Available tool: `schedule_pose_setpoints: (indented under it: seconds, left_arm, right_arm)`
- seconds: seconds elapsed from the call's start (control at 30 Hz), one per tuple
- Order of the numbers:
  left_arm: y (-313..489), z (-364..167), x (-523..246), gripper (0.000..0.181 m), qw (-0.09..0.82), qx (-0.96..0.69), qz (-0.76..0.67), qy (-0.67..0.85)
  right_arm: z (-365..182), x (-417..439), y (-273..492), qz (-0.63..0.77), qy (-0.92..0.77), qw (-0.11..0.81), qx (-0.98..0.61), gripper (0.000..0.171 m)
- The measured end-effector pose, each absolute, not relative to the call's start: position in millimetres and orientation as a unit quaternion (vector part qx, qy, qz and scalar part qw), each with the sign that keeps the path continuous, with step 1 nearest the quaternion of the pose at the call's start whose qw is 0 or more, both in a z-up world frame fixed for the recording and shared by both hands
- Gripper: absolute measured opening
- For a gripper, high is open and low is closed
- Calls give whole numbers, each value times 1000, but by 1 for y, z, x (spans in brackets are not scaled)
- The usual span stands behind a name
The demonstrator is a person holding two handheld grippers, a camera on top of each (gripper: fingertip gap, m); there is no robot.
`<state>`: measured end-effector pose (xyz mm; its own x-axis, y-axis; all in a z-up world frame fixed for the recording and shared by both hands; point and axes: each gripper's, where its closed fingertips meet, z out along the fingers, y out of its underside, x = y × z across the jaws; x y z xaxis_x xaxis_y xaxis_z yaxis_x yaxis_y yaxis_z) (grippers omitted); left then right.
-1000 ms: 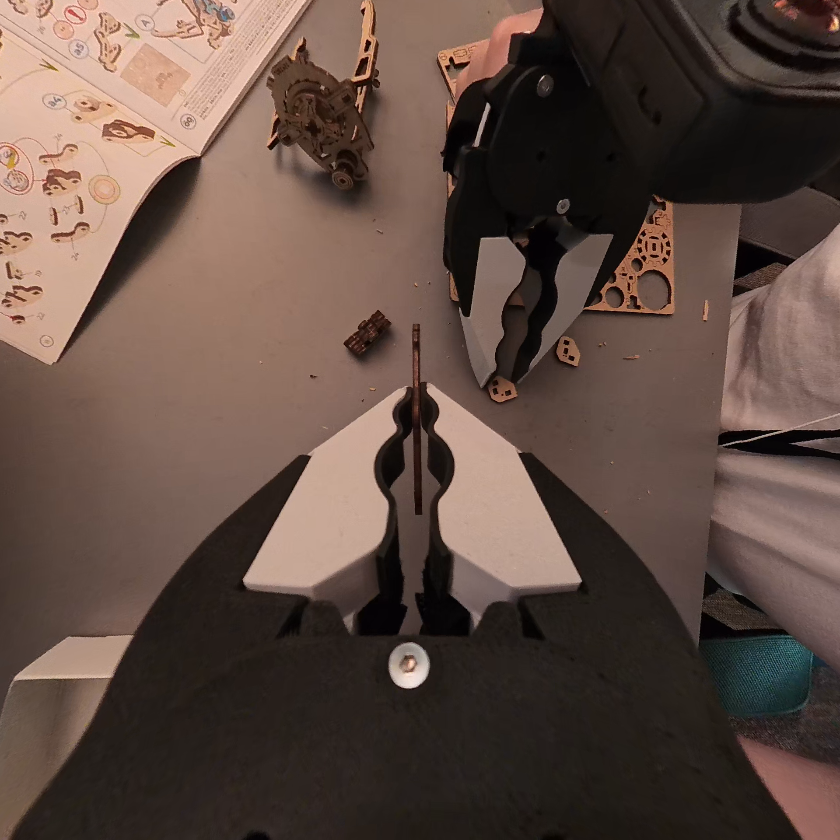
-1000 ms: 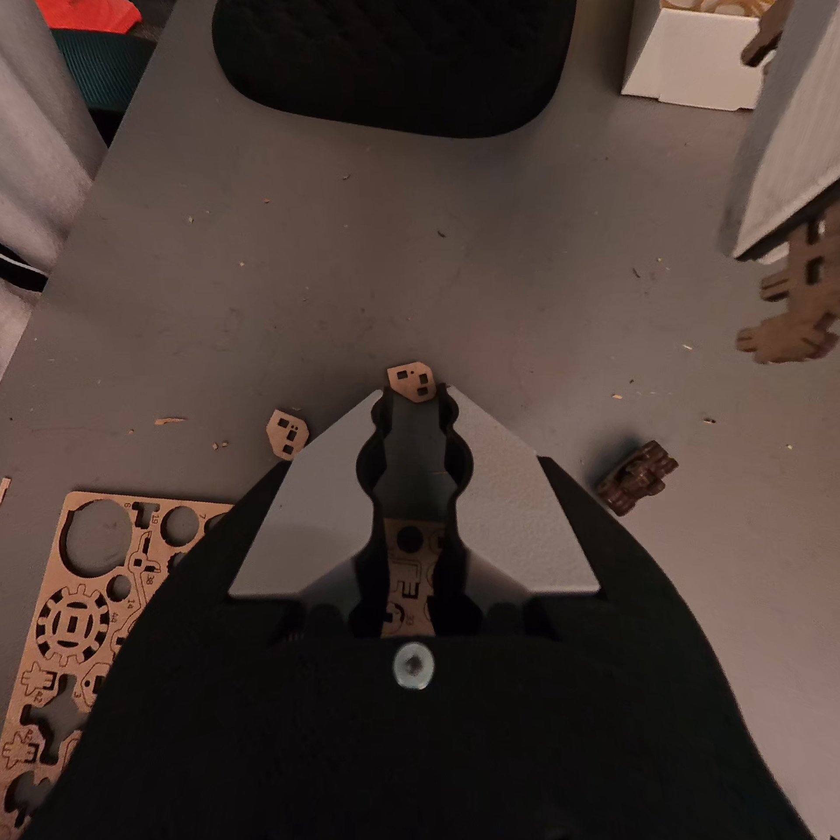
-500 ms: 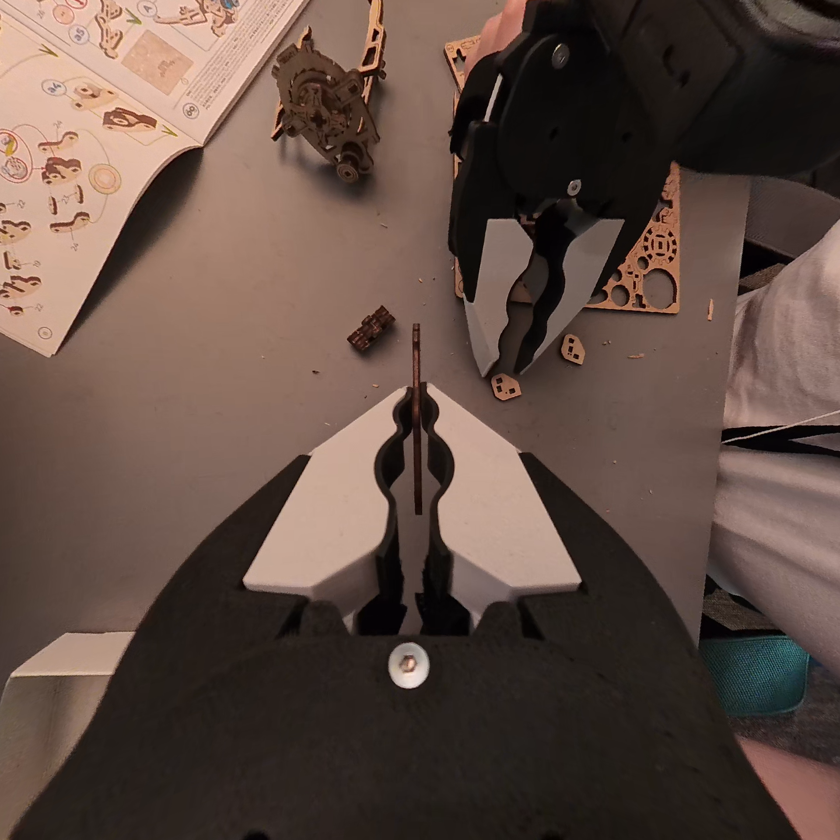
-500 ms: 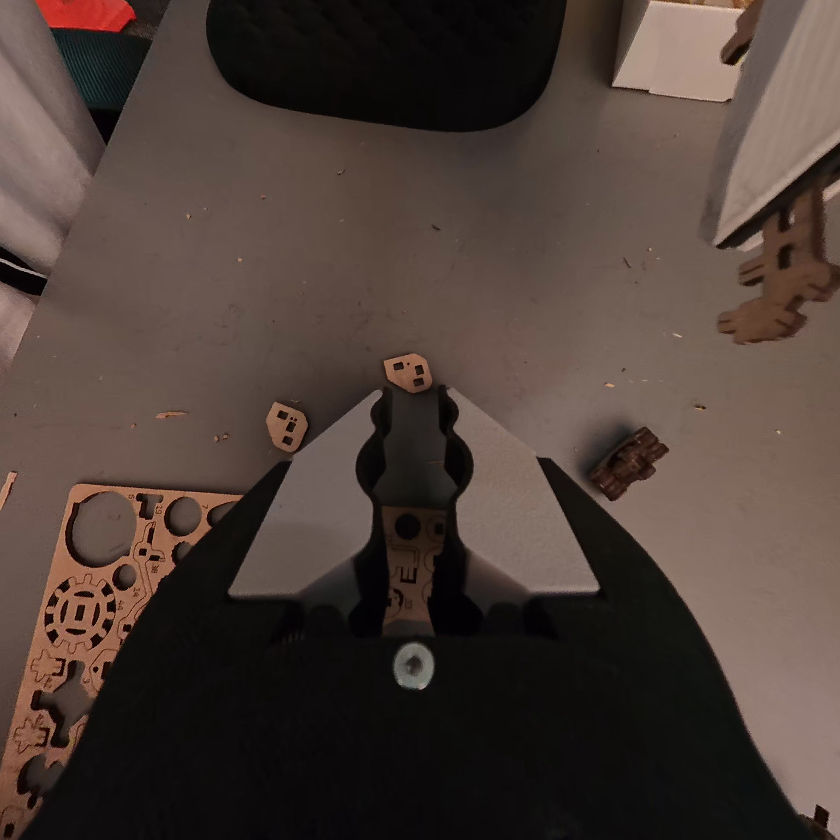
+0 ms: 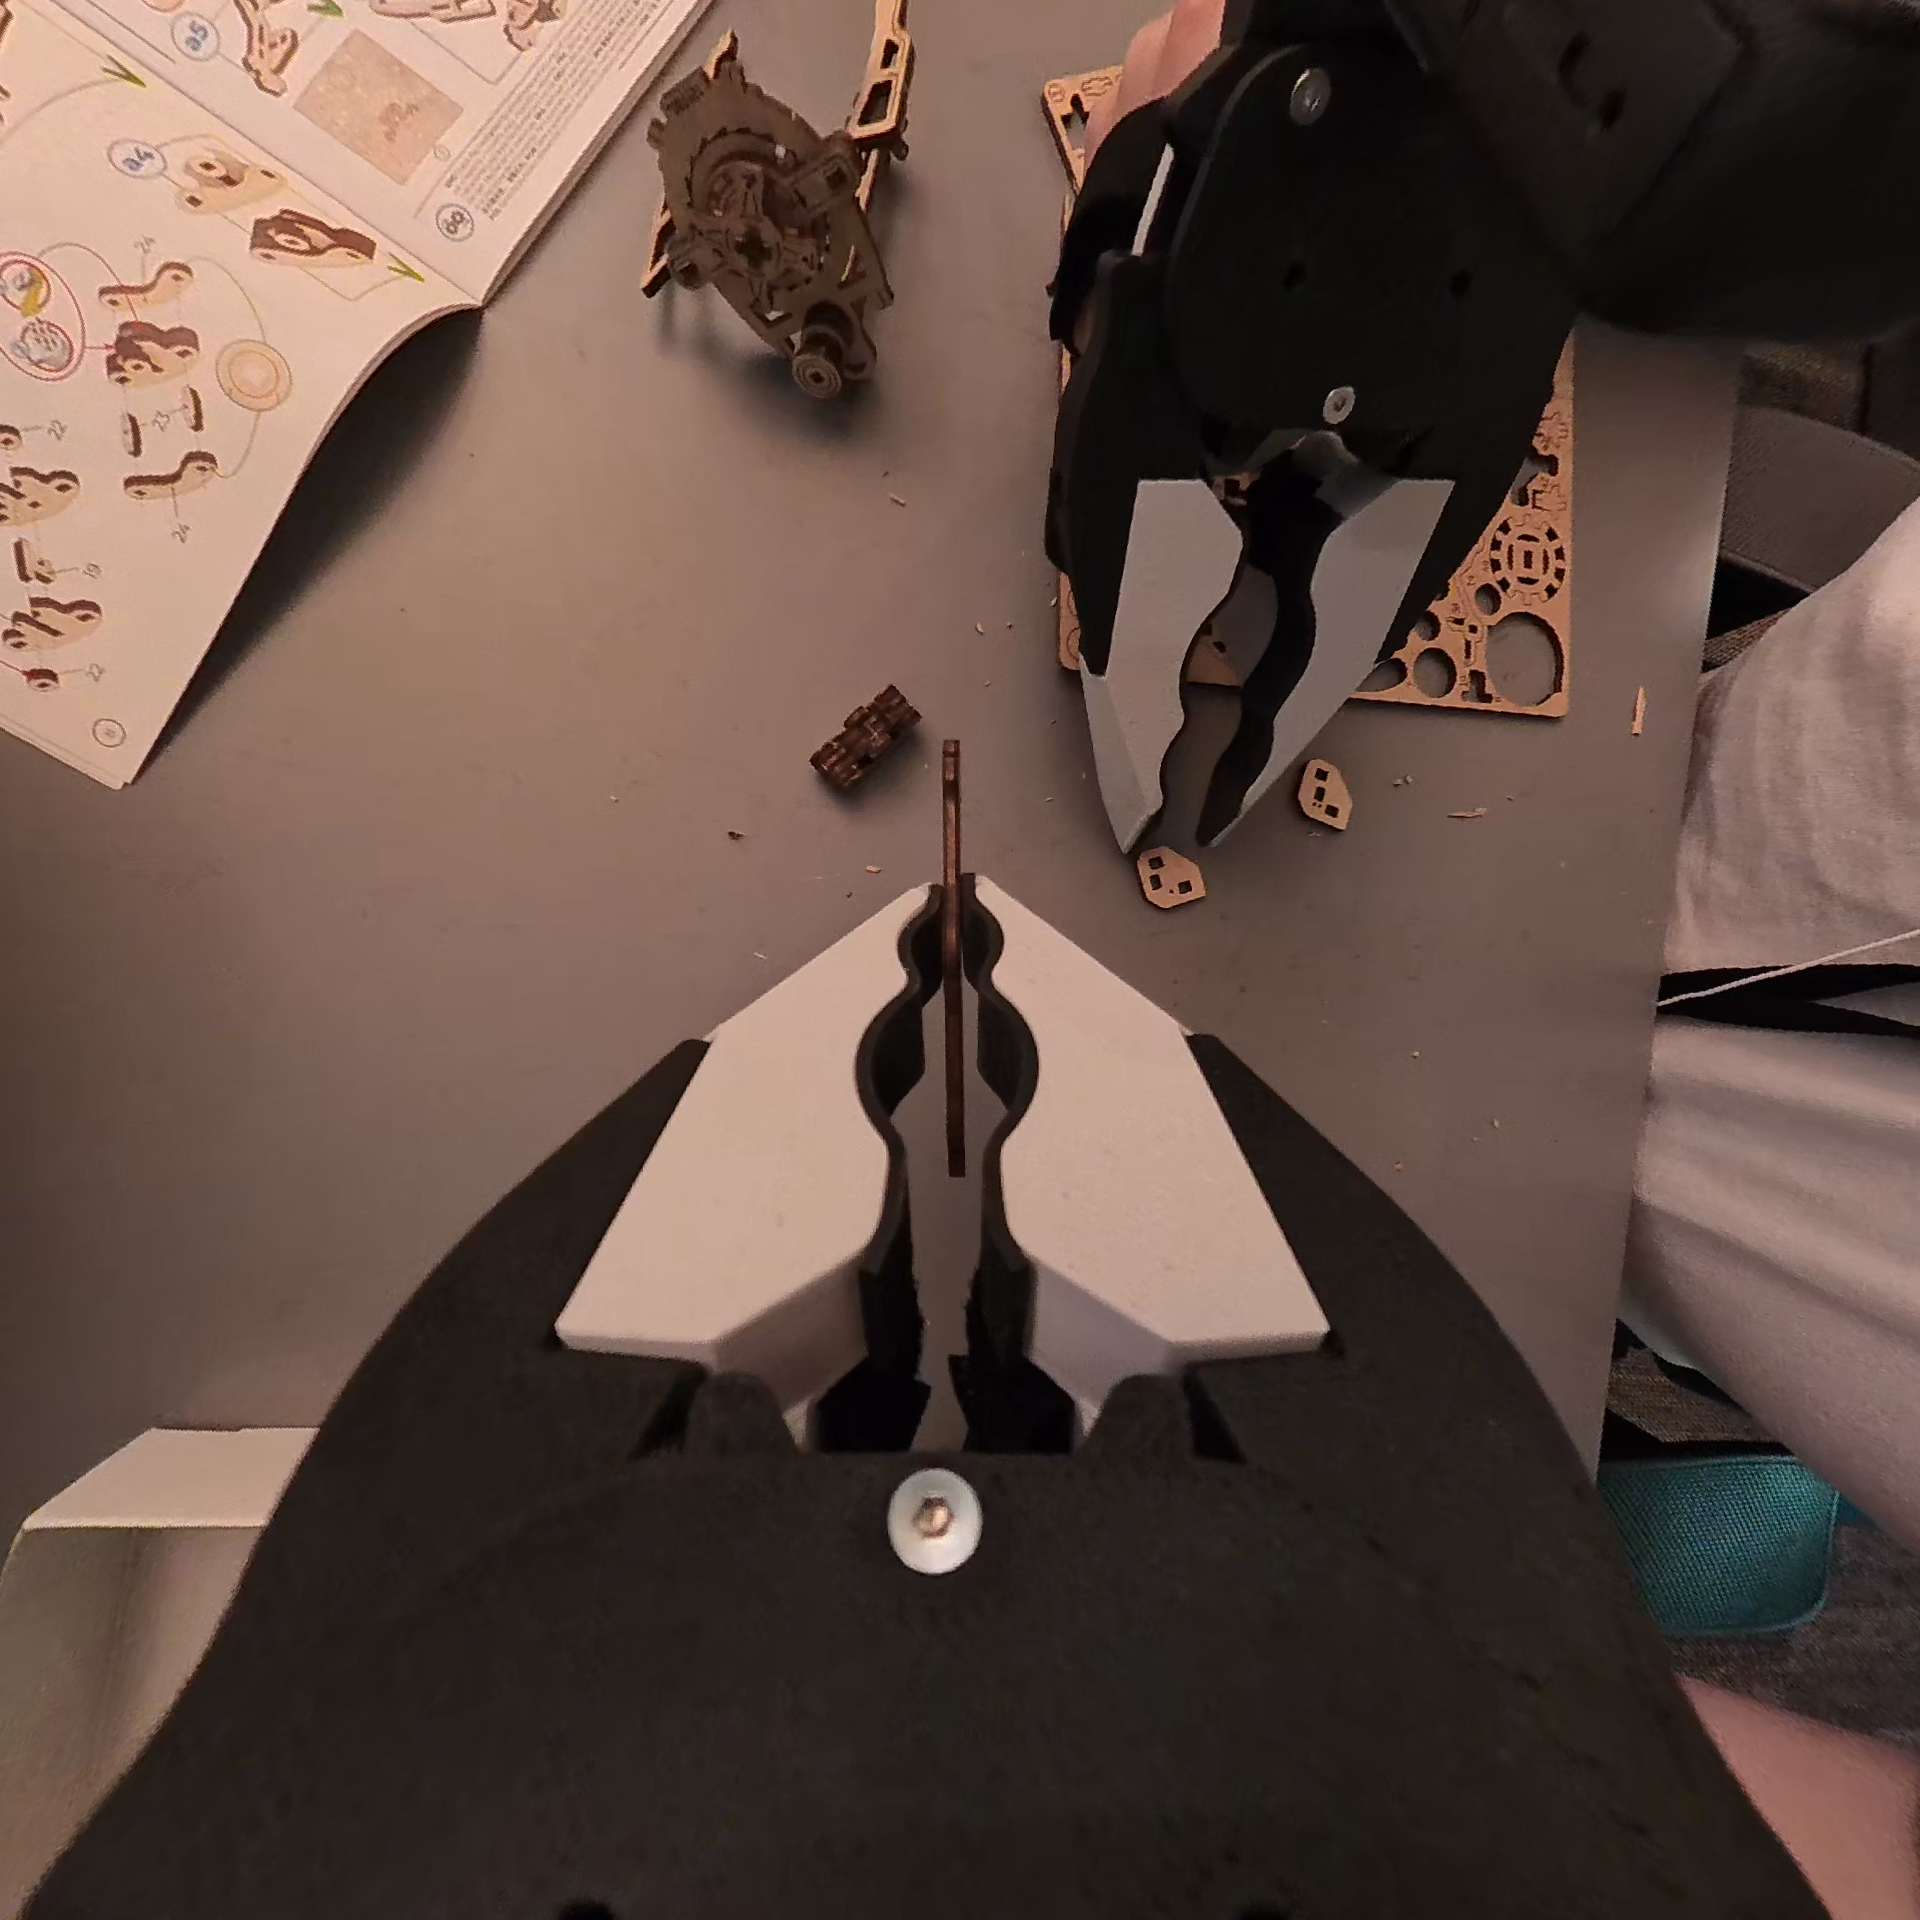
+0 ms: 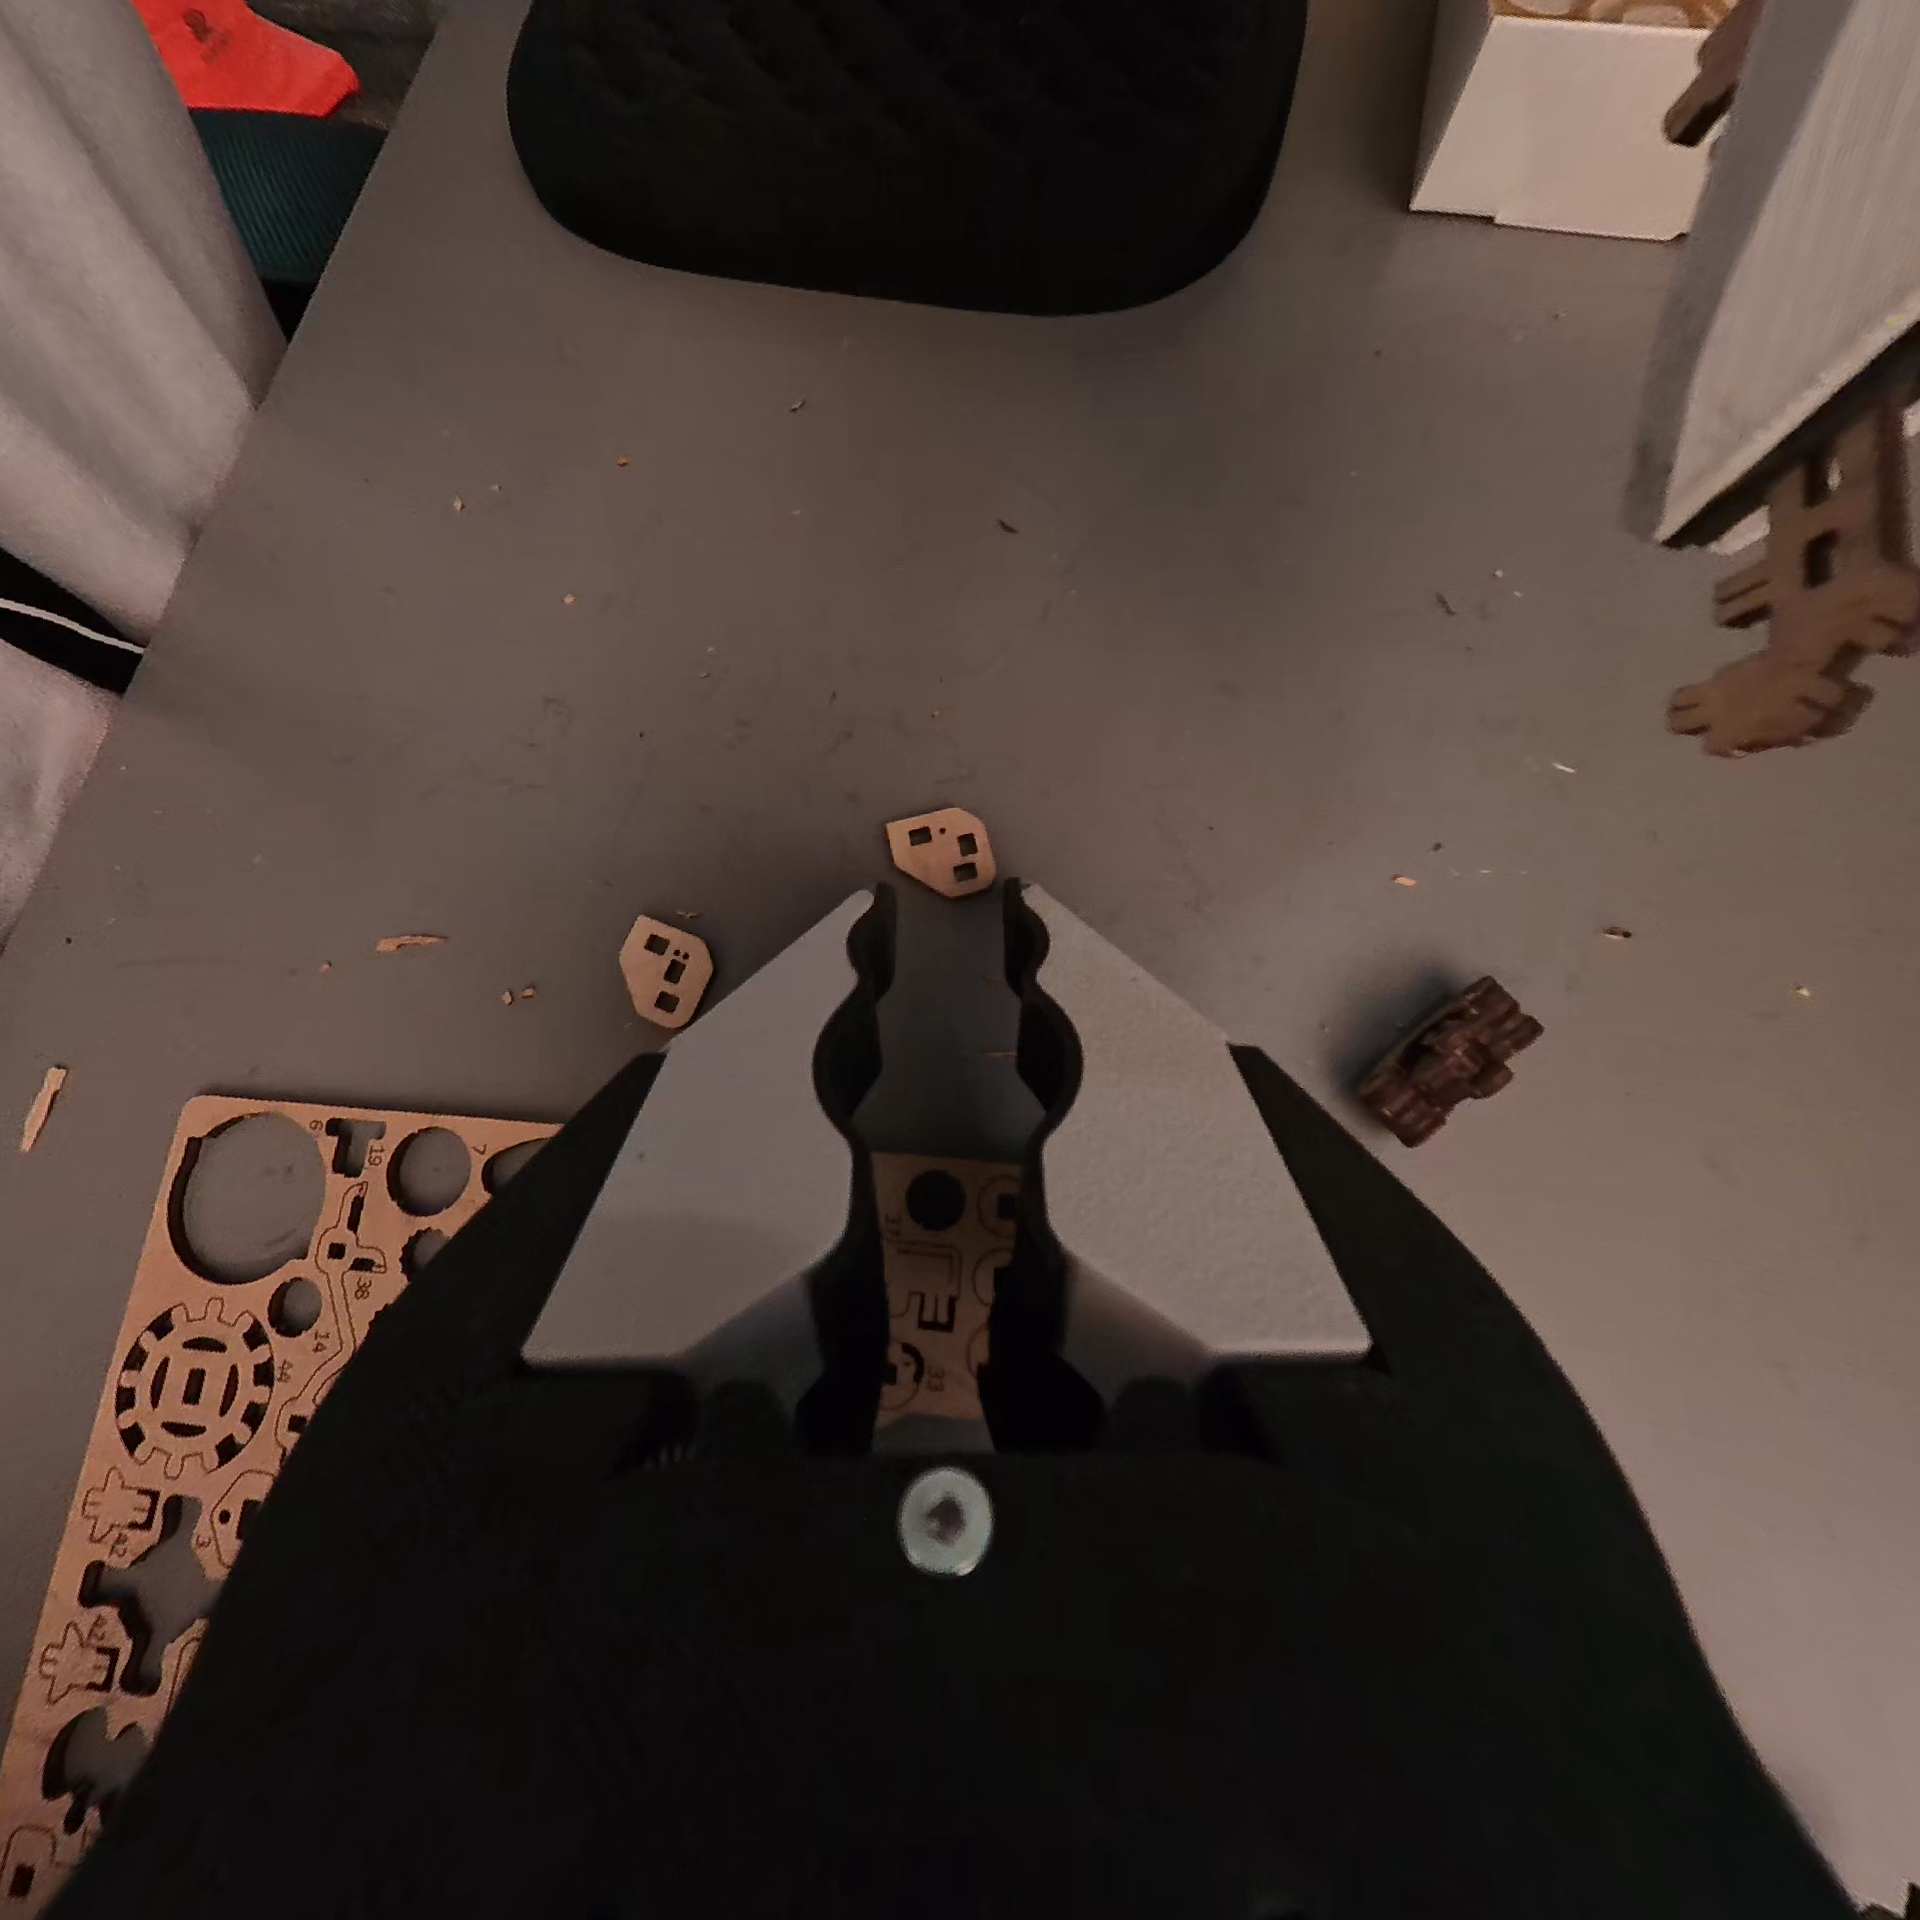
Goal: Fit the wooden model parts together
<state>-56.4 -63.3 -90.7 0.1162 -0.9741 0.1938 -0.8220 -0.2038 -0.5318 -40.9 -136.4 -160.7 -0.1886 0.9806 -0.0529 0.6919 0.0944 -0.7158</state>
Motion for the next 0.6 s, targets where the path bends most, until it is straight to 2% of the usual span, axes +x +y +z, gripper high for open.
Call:
schedule_pose_setpoints:
  seconds: [0.6]
  left_arm:
    - [-65, -86, -57, 0, 156, -729, -254, 617]
  right_arm:
    - [-150, -44, -135, 357, -674, 225, -606, 21]
